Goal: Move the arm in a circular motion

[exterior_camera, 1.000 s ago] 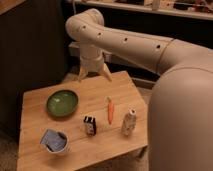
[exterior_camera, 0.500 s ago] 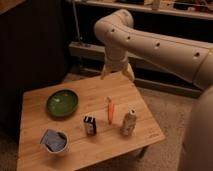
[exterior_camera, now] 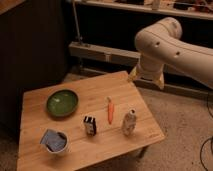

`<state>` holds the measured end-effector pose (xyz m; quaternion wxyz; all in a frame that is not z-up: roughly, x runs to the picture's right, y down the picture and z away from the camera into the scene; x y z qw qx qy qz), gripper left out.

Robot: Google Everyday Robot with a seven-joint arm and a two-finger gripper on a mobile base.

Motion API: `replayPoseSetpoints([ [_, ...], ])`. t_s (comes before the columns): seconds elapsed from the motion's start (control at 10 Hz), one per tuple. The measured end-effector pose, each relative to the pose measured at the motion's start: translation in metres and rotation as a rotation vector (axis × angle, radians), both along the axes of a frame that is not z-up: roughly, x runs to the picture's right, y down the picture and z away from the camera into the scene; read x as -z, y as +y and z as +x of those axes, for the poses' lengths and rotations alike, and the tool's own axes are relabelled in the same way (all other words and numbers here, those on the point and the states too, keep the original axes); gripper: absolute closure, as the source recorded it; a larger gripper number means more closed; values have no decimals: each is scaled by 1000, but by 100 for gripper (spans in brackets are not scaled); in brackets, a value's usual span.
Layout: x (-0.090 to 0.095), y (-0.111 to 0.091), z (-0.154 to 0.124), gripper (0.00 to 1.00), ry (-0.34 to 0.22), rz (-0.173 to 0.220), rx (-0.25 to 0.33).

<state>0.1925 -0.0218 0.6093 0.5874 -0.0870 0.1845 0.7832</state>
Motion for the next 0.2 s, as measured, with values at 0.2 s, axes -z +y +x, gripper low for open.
replayPoseSetpoints([
  [0.2, 21, 24, 9, 20, -45, 16, 6],
])
